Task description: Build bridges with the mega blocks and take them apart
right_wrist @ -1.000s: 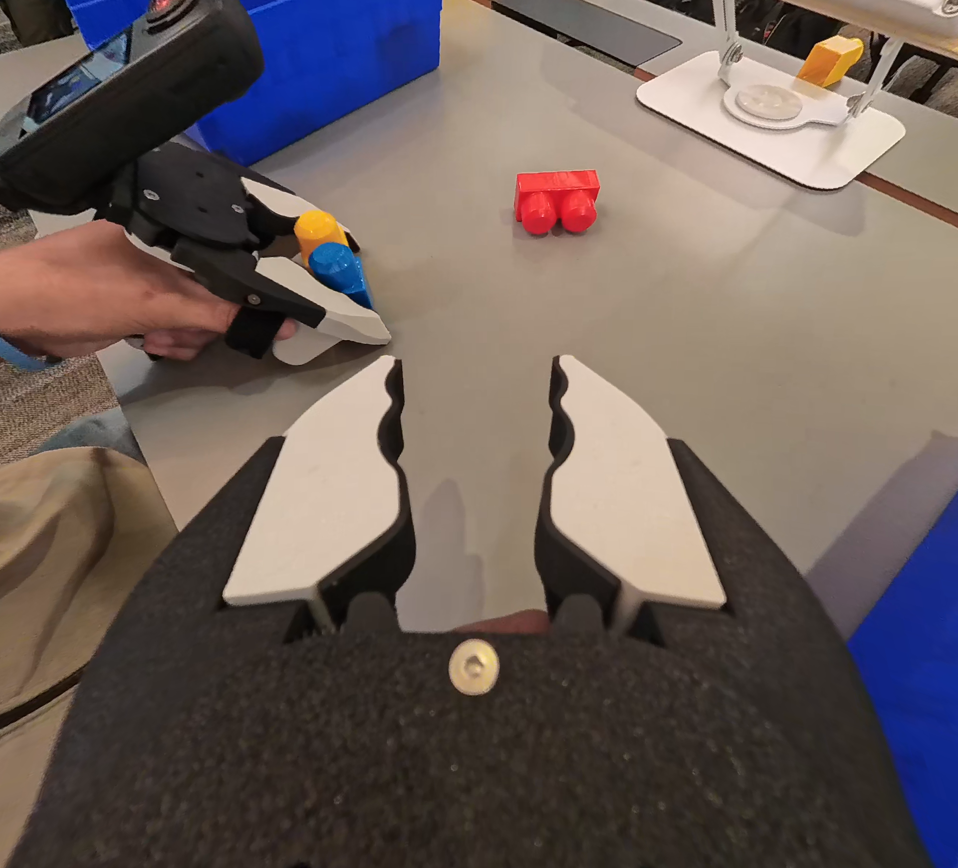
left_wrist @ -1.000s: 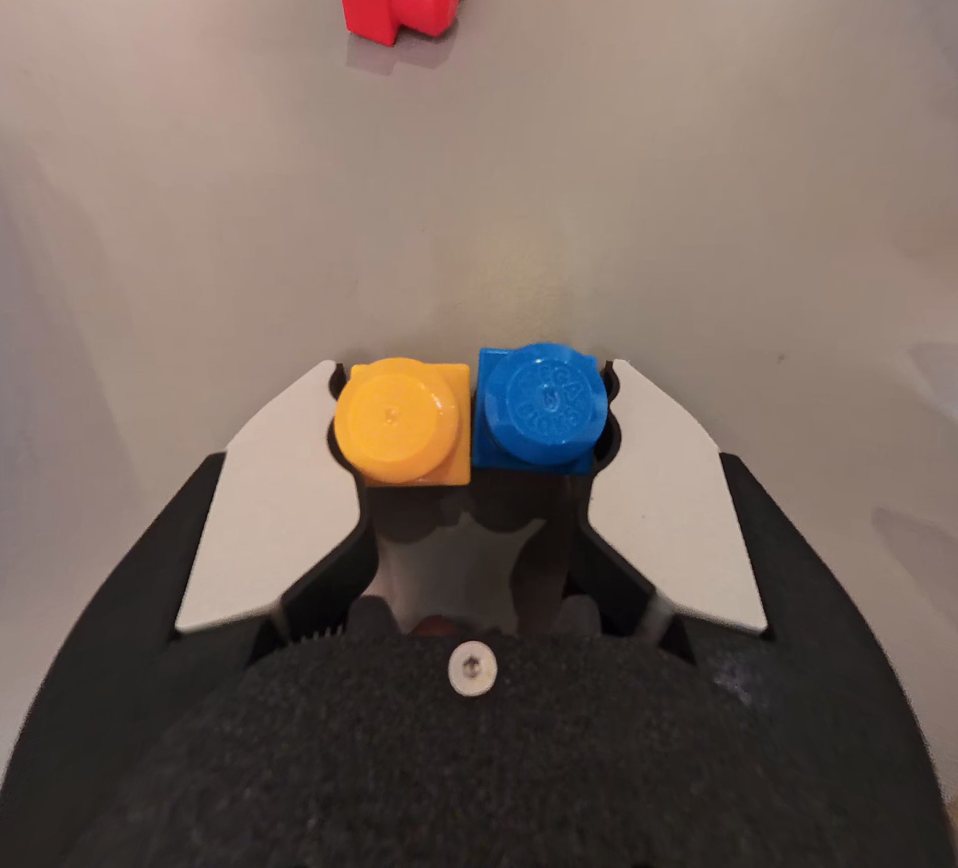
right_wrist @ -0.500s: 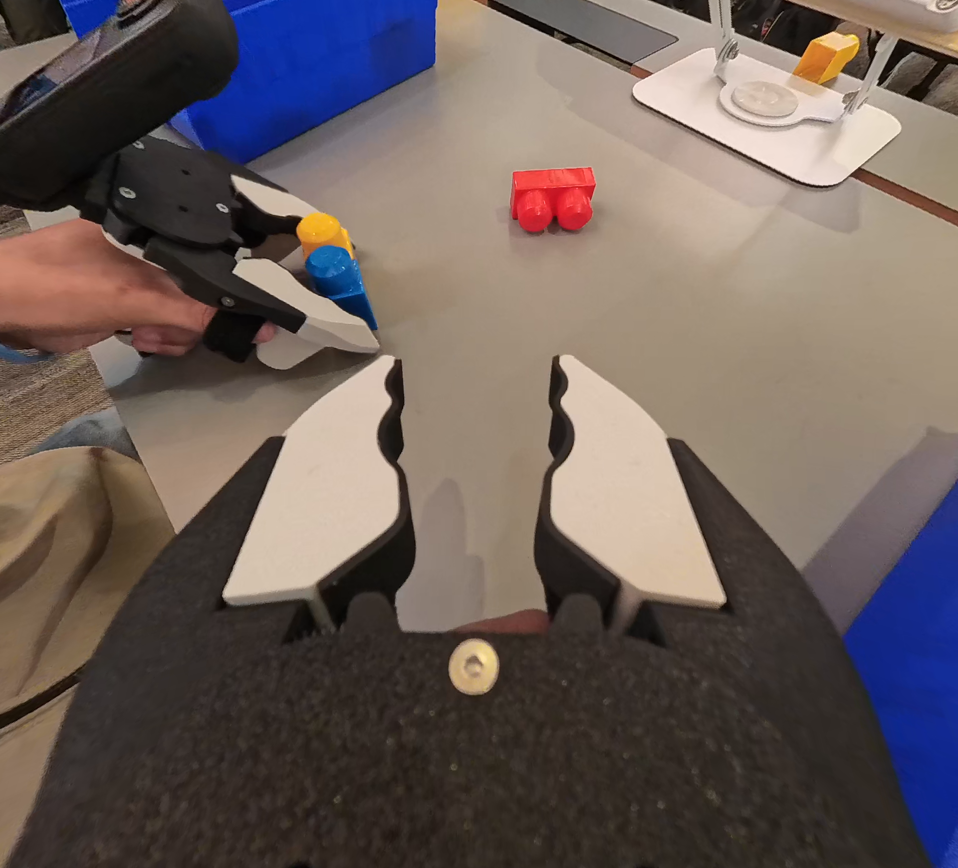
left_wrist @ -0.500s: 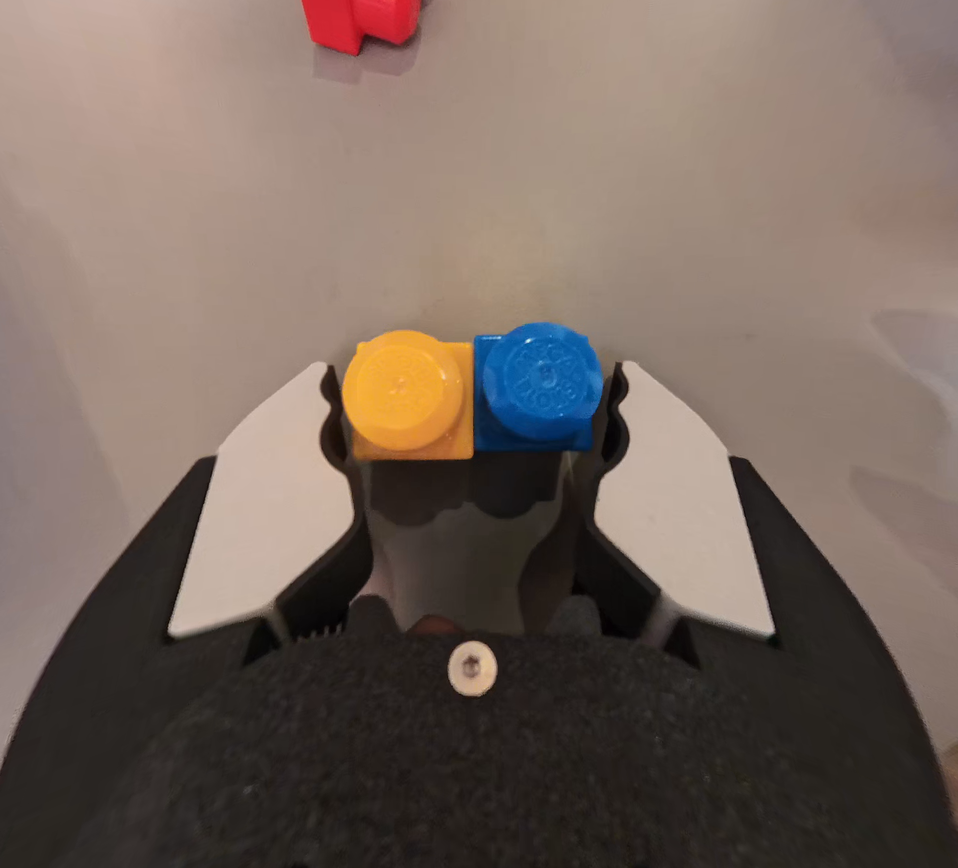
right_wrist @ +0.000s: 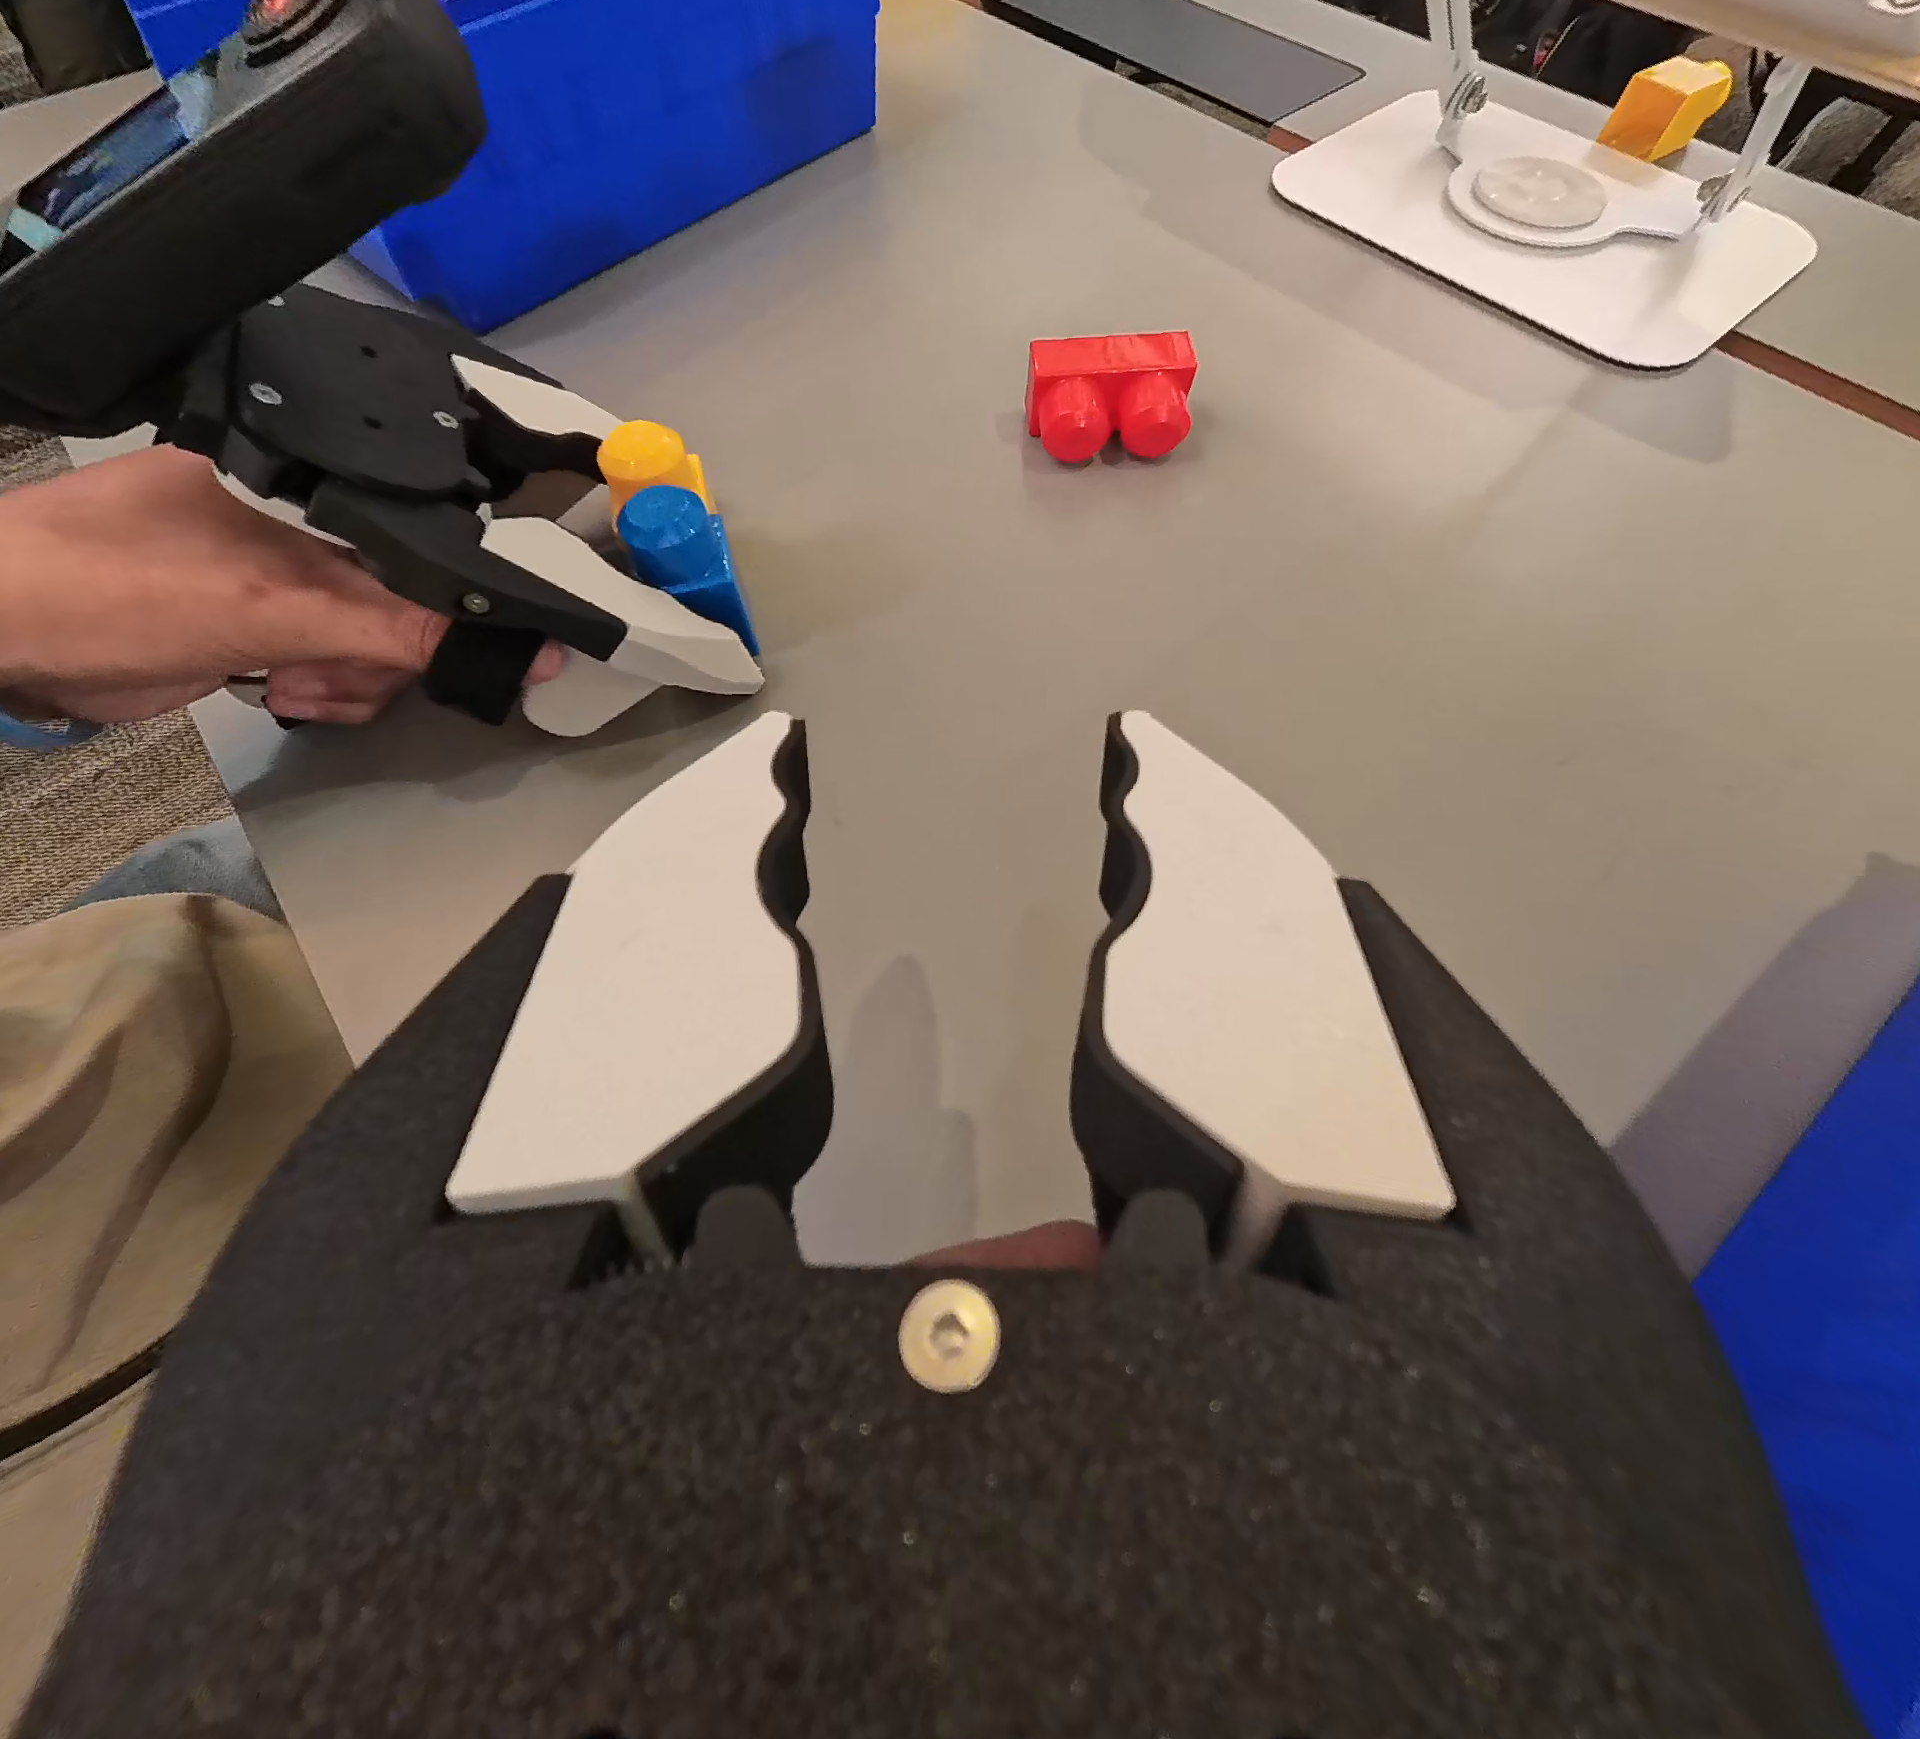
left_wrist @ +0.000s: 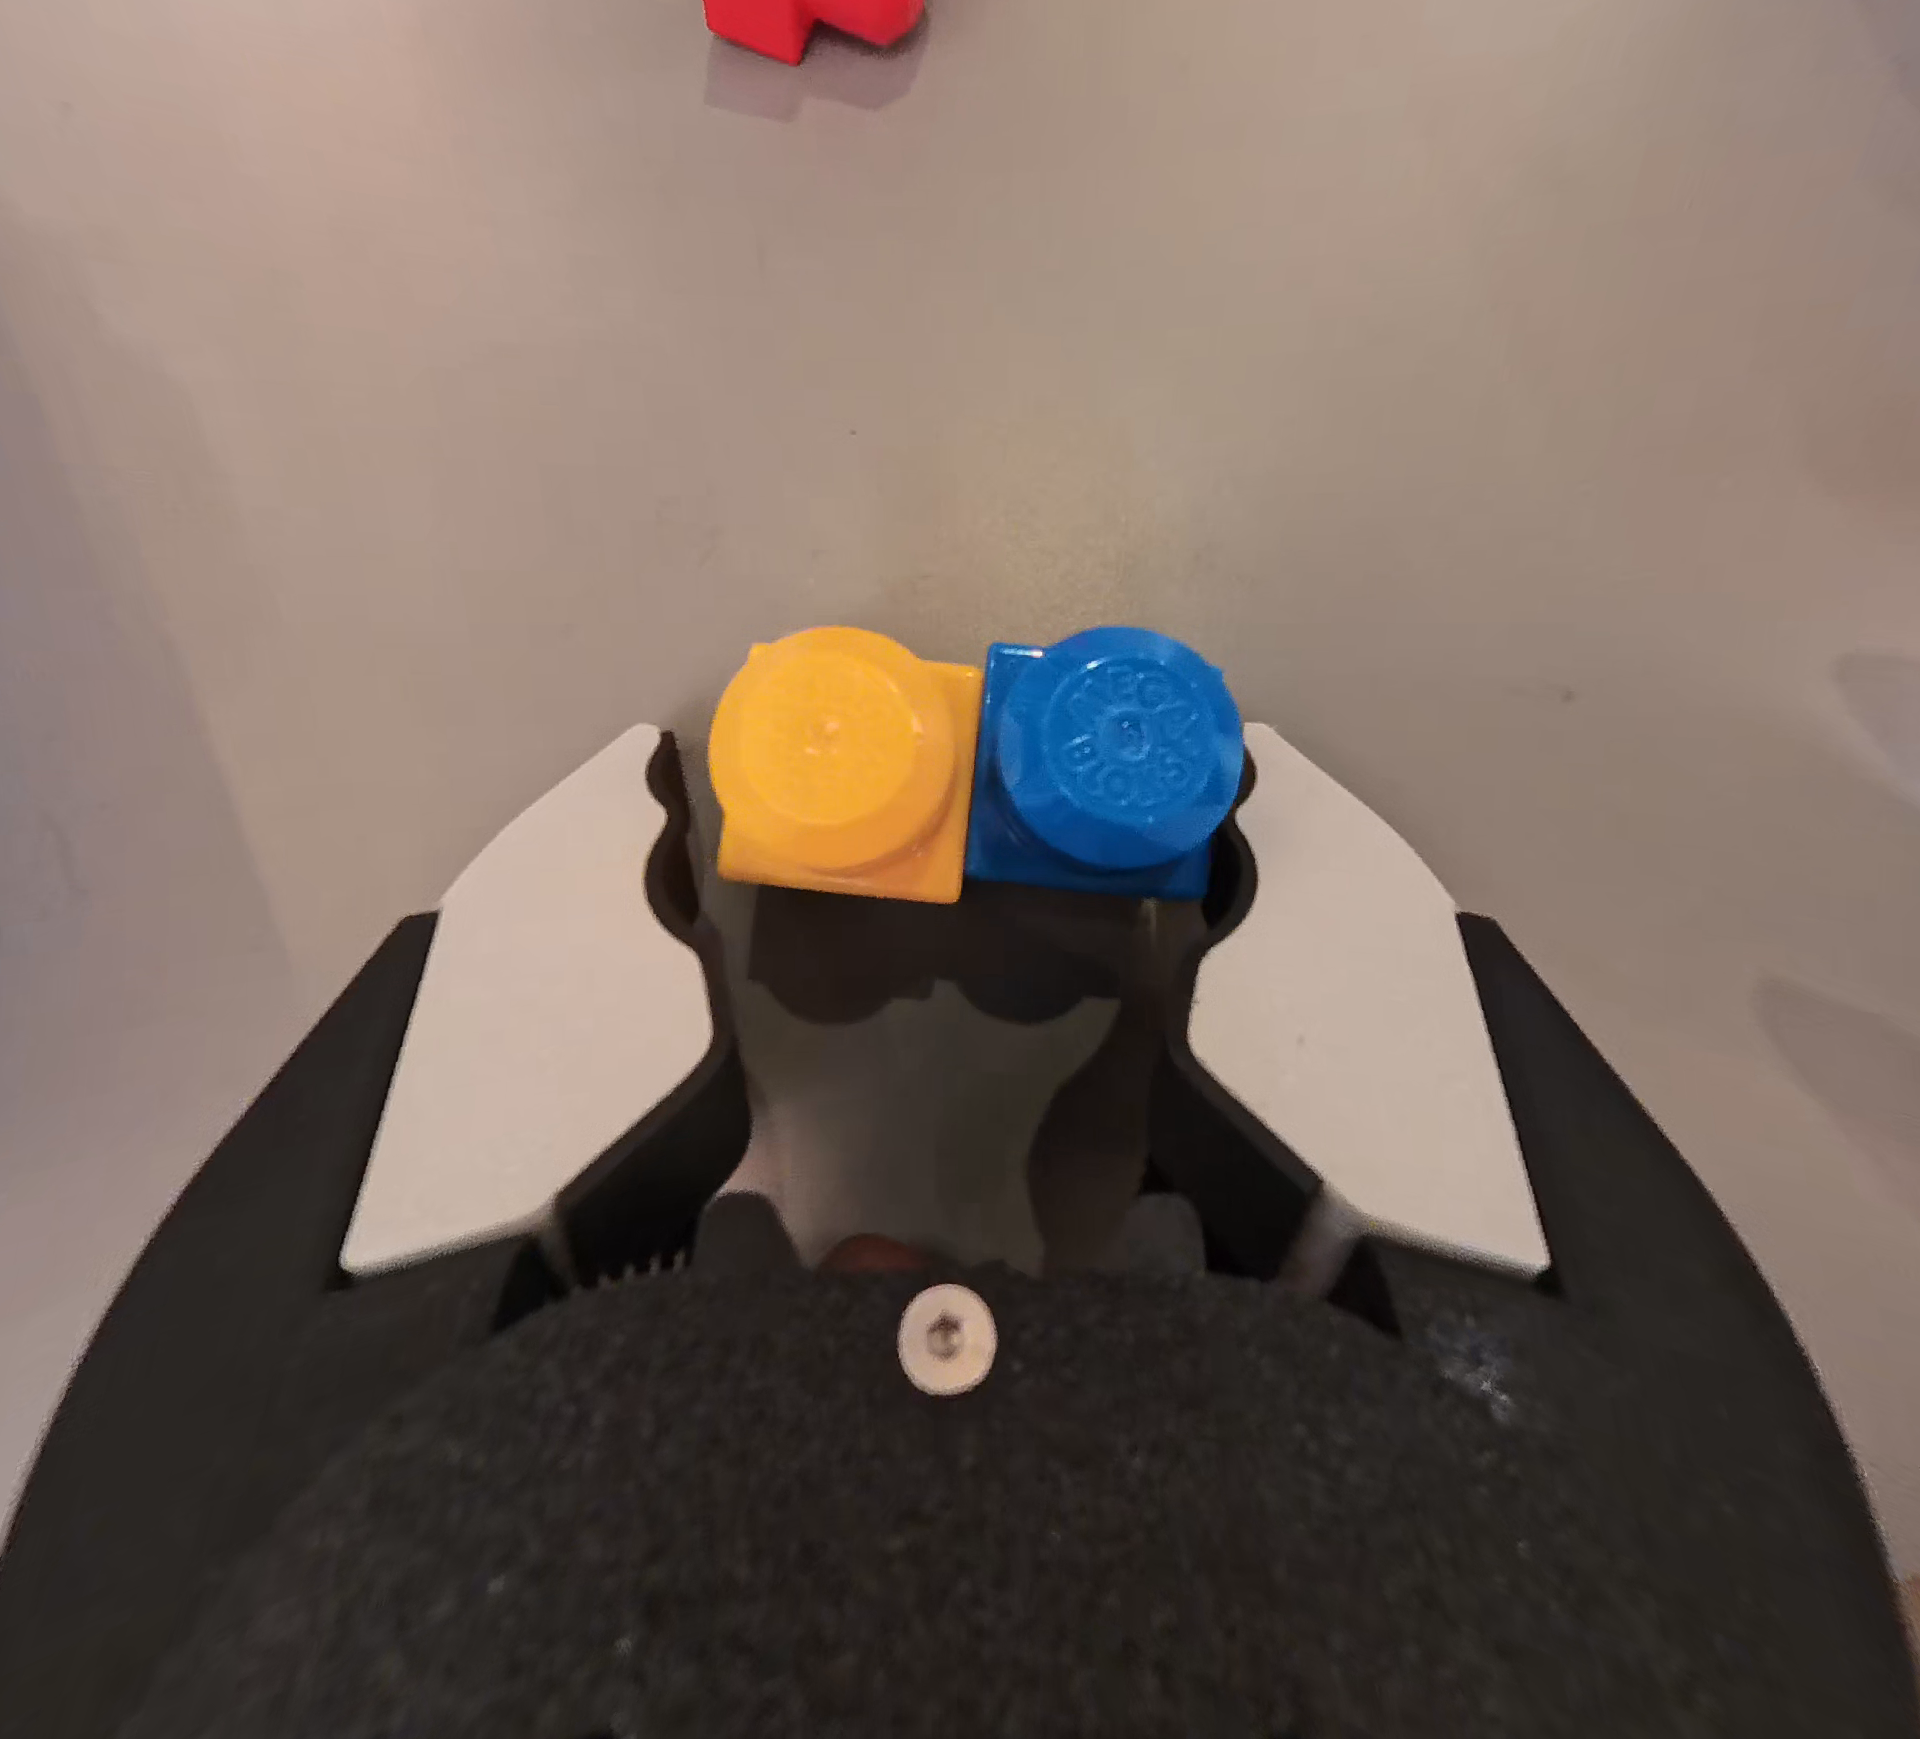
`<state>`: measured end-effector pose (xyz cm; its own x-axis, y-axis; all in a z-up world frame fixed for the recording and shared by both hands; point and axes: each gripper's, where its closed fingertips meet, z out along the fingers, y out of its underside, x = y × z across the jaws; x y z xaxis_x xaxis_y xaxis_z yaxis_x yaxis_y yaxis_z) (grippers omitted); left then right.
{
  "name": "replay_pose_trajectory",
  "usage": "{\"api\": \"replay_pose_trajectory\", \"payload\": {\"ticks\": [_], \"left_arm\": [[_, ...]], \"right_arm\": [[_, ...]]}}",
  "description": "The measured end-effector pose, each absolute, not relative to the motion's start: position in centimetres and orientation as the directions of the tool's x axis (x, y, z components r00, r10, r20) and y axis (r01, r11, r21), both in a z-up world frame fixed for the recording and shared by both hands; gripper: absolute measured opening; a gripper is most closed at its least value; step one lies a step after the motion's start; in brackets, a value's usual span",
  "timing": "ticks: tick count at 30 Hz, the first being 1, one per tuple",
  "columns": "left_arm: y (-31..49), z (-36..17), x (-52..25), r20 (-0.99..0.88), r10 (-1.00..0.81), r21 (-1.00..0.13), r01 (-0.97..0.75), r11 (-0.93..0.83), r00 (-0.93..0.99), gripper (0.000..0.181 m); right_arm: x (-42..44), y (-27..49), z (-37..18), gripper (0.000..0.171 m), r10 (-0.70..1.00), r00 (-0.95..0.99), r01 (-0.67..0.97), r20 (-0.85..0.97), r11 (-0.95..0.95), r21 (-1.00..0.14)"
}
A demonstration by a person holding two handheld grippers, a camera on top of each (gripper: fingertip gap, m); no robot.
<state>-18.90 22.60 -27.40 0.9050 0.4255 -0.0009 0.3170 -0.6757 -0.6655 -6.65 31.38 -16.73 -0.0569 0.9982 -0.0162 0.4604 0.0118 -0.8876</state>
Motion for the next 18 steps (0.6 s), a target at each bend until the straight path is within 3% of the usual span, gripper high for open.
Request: {"api": "replay_pose_trajectory", "payload": {"ticks": [18], "left_arm": [[23.41, -27.42, -18.89, 0.0, 0.43, -0.665, 0.321, -0.674, 0.903, 0.098]], "right_arm": [[-6.61, 31.36, -16.6, 0.054, 0.998, -0.057, 0.46, -0.012, 0.016, -0.888]]}}
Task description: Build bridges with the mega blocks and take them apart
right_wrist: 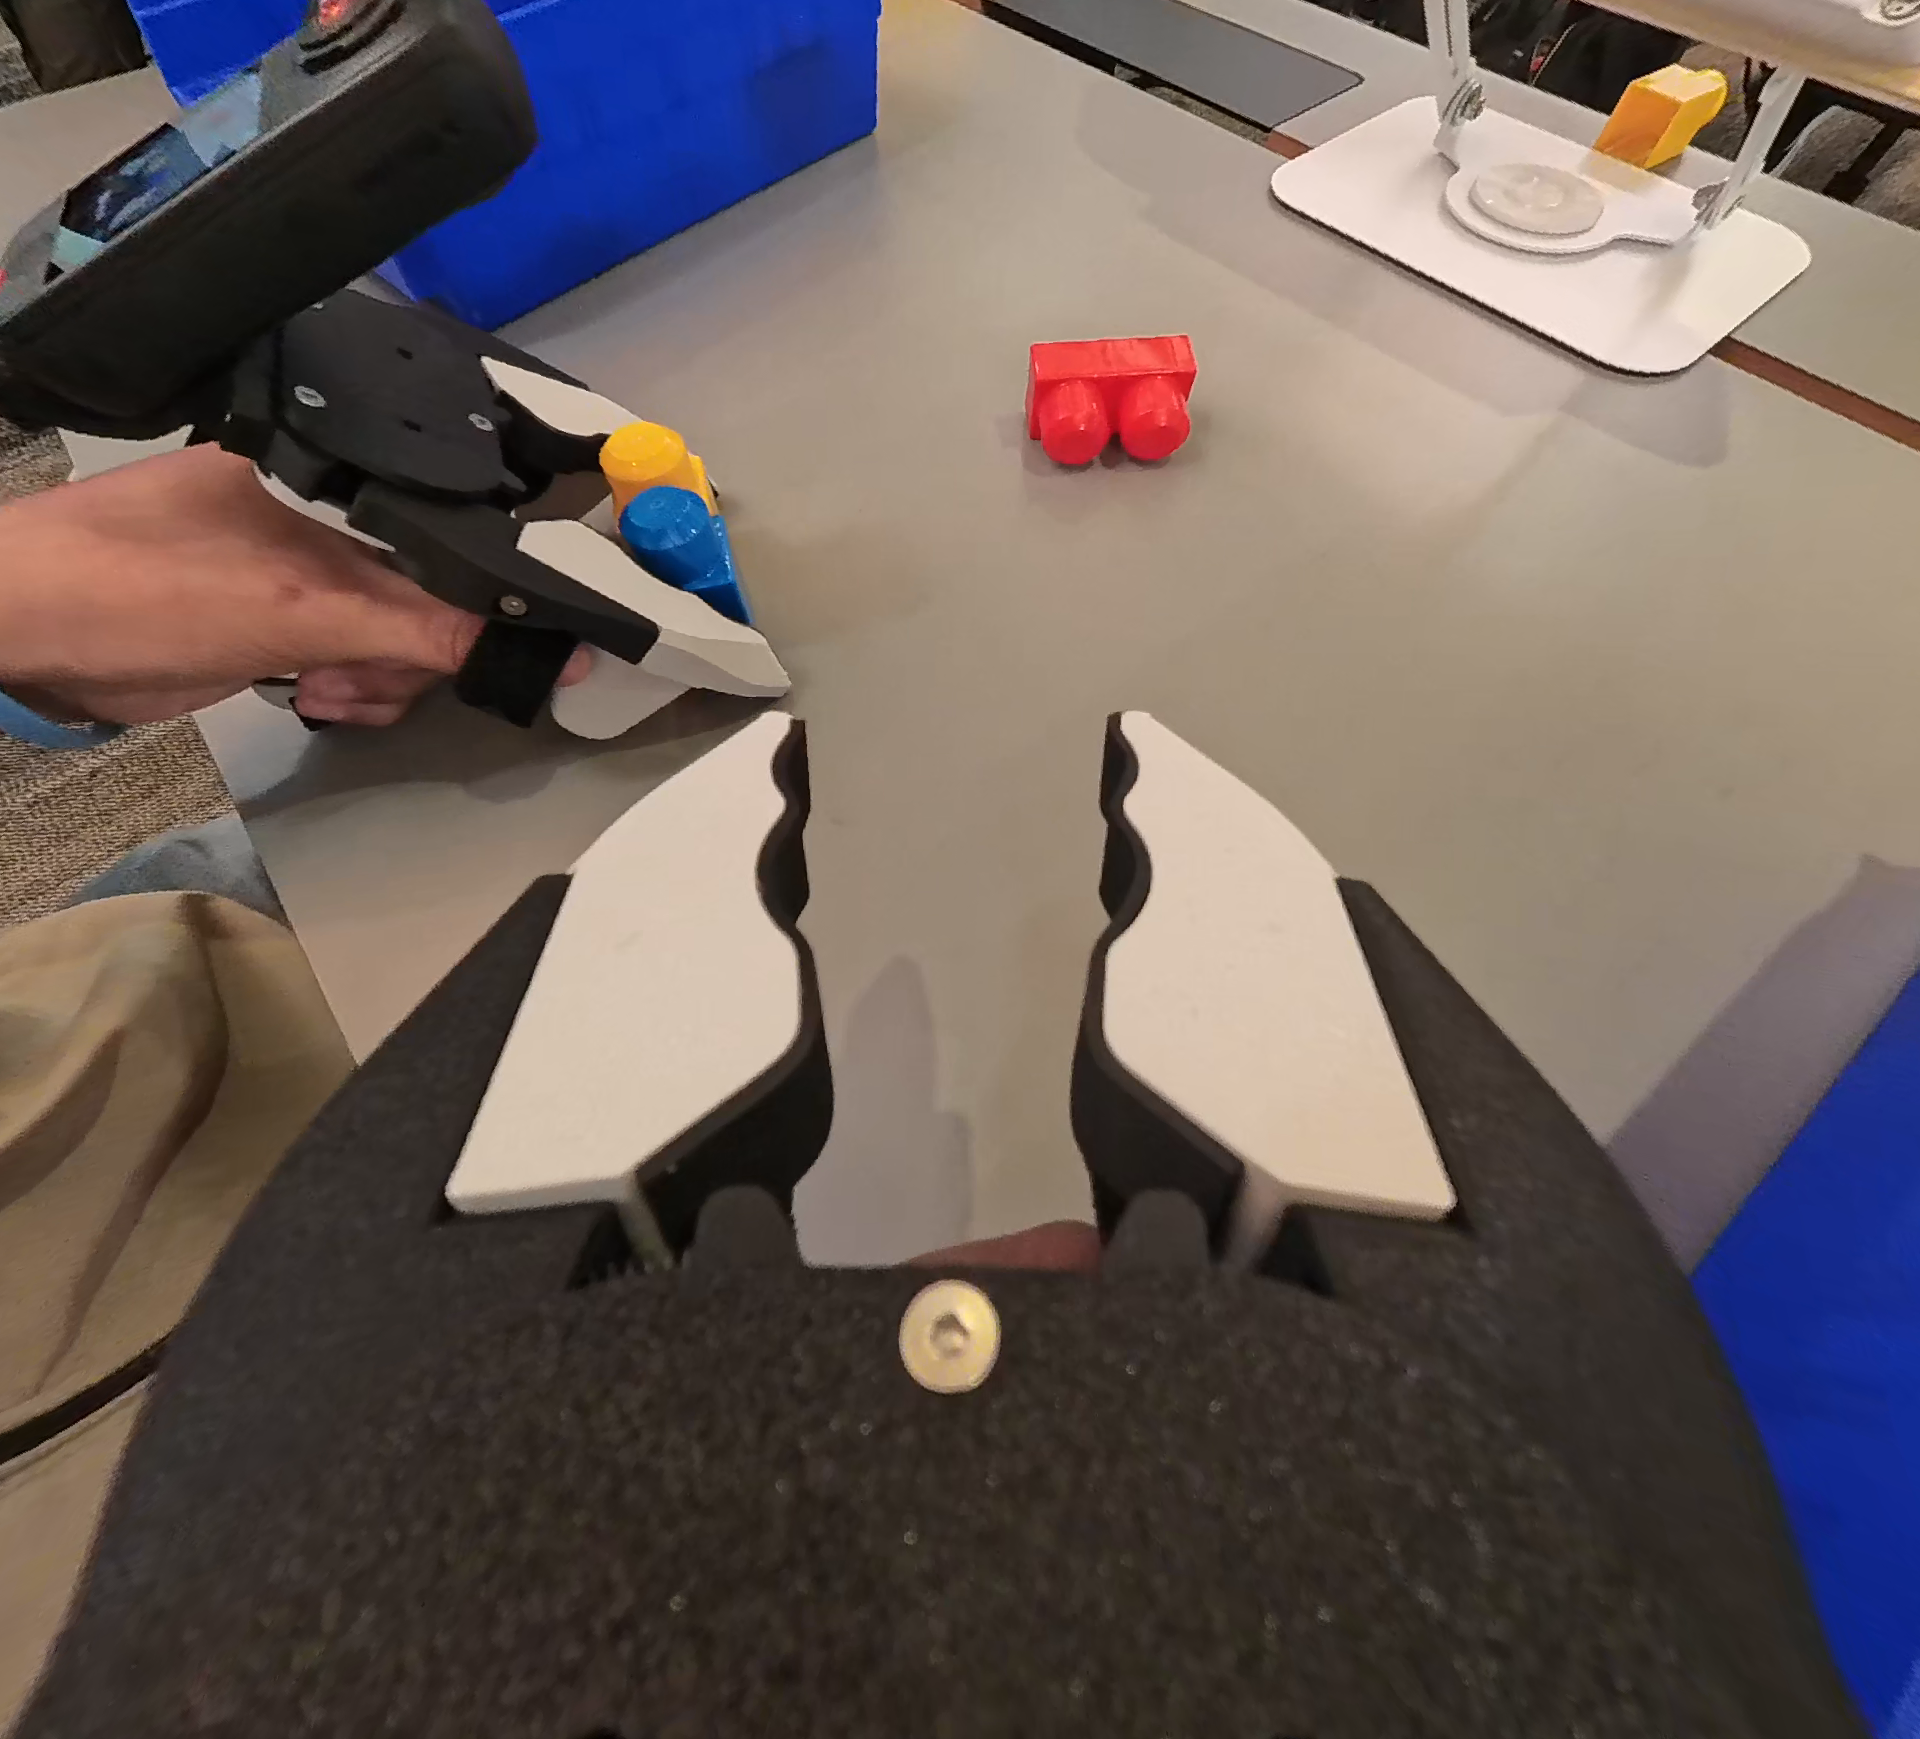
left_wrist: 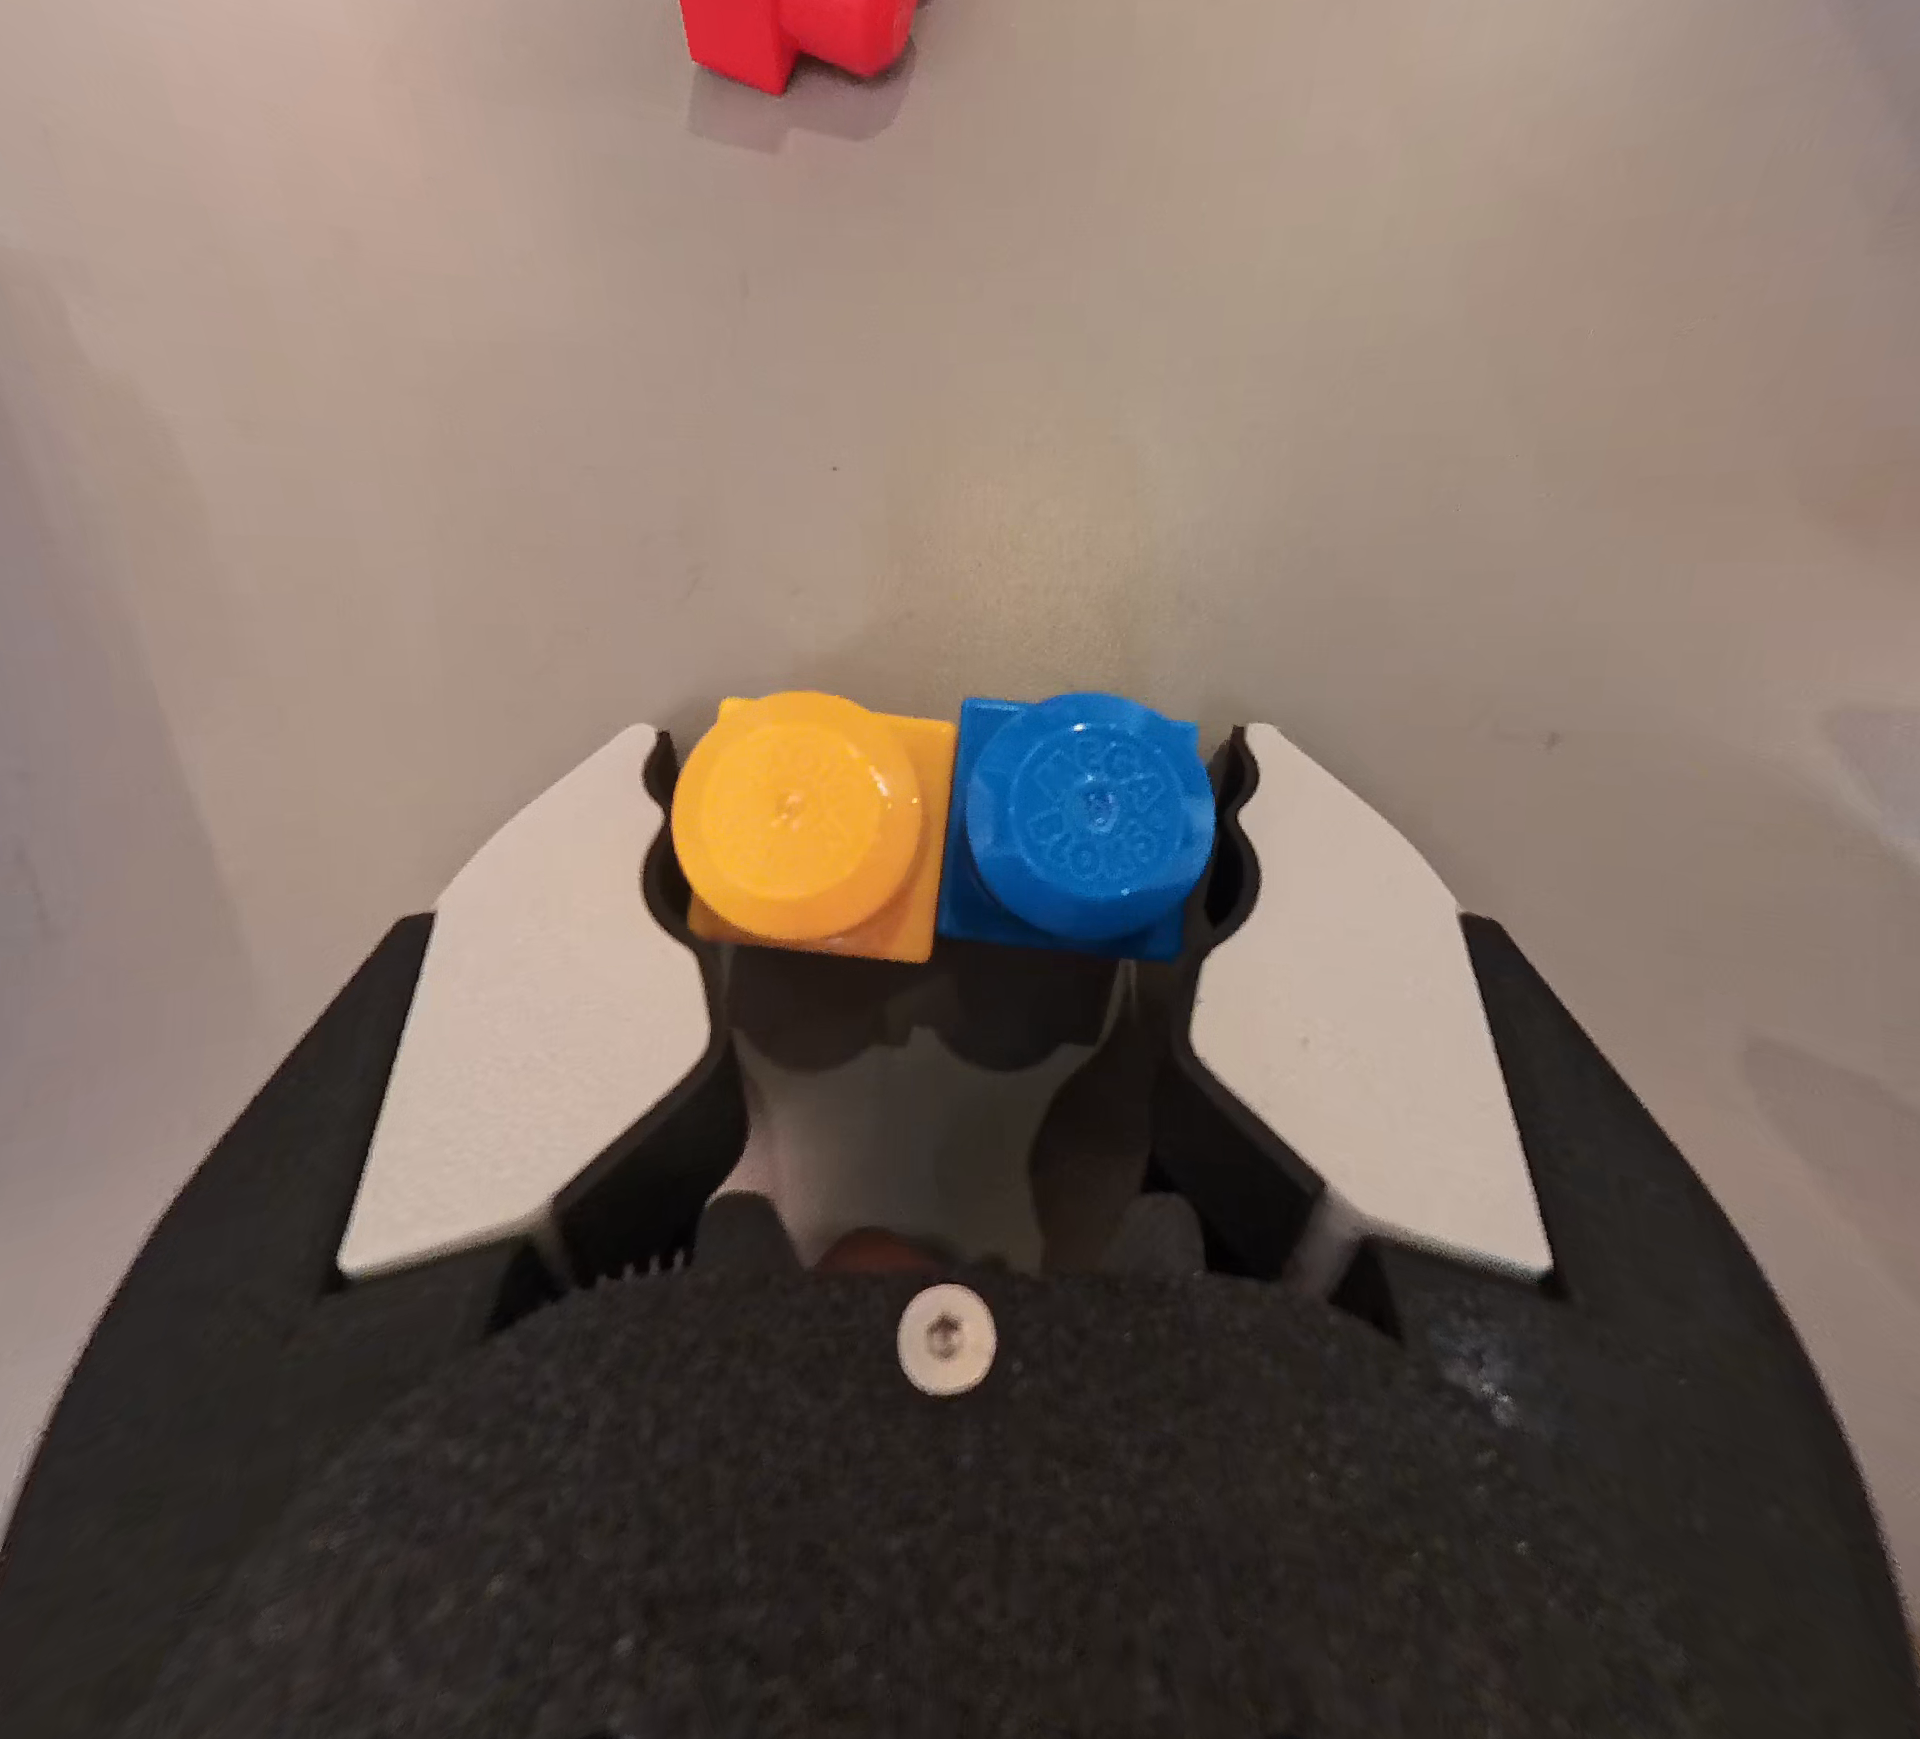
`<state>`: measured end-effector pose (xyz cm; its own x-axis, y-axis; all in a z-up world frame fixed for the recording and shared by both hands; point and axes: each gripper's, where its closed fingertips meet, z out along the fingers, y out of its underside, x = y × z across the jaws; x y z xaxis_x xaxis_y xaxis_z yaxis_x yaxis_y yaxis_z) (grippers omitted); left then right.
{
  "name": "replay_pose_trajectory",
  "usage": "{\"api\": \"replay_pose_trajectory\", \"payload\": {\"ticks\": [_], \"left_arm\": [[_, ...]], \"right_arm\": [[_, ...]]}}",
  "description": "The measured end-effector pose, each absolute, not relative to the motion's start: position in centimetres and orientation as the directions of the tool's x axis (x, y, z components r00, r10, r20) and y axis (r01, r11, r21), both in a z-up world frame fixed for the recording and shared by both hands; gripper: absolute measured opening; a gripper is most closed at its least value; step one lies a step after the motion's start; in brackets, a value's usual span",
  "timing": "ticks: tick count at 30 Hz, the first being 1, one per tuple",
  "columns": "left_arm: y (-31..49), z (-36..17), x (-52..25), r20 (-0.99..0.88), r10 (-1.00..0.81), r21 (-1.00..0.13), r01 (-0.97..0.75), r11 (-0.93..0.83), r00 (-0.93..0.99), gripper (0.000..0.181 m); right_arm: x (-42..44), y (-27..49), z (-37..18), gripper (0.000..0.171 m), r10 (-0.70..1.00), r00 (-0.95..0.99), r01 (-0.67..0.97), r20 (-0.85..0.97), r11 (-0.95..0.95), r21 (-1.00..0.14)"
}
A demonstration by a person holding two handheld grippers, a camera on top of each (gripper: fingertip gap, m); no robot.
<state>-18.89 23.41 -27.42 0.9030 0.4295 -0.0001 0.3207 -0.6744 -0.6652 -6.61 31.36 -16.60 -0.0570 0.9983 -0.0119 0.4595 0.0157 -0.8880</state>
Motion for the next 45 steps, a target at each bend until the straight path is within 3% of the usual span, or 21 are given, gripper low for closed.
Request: {"api": "replay_pose_trajectory", "payload": {"ticks": [34, 45], "left_arm": [[23.6, -27.3, -18.8, -0.007, 0.435, -0.67, 0.319, -0.671, 0.9, 0.09], [24.2, -25.6, -17.9, -0.106, 0.22, -0.703, 0.083, -0.706, 0.97, 0.09]], "right_arm": [[-6.5, 31.5, -16.4, 0.054, 0.998, -0.054, 0.457, -0.011, 0.015, -0.889], [-6.7, 31.9, -17.1, 0.054, 0.999, -0.039, 0.472, -0.005, 0.014, -0.881]]}}
